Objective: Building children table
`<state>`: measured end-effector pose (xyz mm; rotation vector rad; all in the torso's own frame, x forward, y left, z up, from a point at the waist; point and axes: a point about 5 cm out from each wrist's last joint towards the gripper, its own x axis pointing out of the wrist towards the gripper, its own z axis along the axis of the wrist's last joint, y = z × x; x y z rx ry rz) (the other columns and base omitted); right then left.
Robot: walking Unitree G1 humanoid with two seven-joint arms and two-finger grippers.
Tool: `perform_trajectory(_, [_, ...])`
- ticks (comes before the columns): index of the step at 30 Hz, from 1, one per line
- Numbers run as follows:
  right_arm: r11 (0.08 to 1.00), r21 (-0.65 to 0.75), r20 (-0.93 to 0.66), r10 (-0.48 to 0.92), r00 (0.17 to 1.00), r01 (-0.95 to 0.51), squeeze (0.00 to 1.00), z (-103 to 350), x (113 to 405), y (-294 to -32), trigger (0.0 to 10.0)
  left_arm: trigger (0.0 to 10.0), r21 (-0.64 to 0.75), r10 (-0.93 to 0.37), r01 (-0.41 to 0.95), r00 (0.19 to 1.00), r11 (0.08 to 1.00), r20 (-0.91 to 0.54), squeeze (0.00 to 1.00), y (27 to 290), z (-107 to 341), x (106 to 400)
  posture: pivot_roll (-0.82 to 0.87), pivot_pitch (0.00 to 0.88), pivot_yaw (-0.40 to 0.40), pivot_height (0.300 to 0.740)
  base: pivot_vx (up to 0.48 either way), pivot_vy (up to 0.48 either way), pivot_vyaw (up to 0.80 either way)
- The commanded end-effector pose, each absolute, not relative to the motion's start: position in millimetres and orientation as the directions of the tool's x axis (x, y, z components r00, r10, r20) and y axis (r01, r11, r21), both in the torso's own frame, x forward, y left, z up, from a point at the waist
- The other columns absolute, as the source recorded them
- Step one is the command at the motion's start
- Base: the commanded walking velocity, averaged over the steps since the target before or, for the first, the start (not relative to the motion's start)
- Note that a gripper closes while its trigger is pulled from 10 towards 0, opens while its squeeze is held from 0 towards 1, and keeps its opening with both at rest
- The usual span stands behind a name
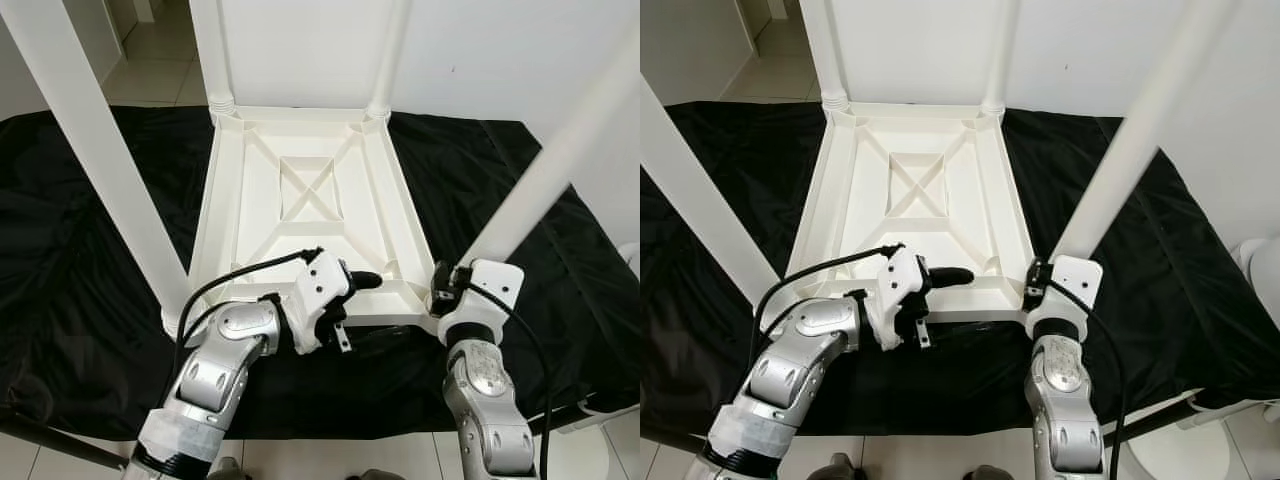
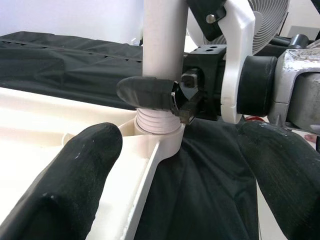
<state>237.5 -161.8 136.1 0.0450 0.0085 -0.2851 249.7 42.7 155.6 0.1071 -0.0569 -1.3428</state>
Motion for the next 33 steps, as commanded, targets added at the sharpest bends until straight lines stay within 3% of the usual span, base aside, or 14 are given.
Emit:
perform_trajectory(1, [0.956,0.082,-0.038,-0.28,0.959,0.282,1.0,134,235,-159,10.0,10.0,0.109,-0.938,0.933,0.346,0.343,-0.012,0.0,43,156,256,-0.03,0.053,-0.025,0.74,0.0,0.0,0.0])
perform_trajectory(8, [0.982,0.075,0.023,-0.178,0.984,0.176,1.0,142,230,-172,10.0,10.0,0.113,-0.938,0.933,0.346,0.343,-0.012,0.0,42,155,255,-0.03,0.052,-0.026,0.74,0.0,0.0,0.0])
perform_trajectory(9, [0.997,0.017,0.055,-0.07,0.996,0.069,0.0,146,227,-185,10.0,10.0,0.119,-0.938,0.932,0.347,0.343,-0.016,0.0,44,154,254,-0.02,0.05,-0.027,0.74,0.0,0.0,0.0])
perform_trajectory(10, [1.0,-0.004,0.065,0.012,0.998,-0.012,0.0,147,225,-189,10.0,10.0,0.122,-0.937,0.931,0.348,0.343,-0.019,0.0,44,154,254,-0.02,0.05,-0.027,0.74,0.0,0.0,0.0])
perform_trajectory(18, [0.956,-0.113,0.042,0.278,0.96,-0.272,0.0,150,225,-206,10.0,10.0,0.137,-0.935,0.928,0.353,0.347,-0.021,0.0,46,154,255,-0.02,0.042,-0.025,0.74,0.0,0.0,0.0])
perform_trajectory(20, [0.956,-0.113,0.042,0.278,0.96,-0.272,0.0,150,225,-206,10.0,10.0,0.137,-0.935,0.928,0.353,0.347,-0.021,0.0,46,154,255,-0.02,0.042,-0.025,0.74,0.0,0.0,0.0])
perform_trajectory(23, [0.9,-0.124,0.021,0.423,0.906,-0.417,0.0,154,234,-213,10.0,10.0,0.143,-0.933,0.924,0.361,0.355,-0.015,0.0,45,155,257,-0.02,0.035,-0.027,0.74,0.0,0.0,0.0])
perform_trajectory(33, [0.806,-0.138,-0.043,0.576,0.816,-0.576,0.0,148,252,-214,10.0,10.0,0.16,-0.938,0.928,0.345,0.337,-0.023,0.0,43,154,254,0.0,0.026,-0.027,0.74,0.0,0.0,0.0])
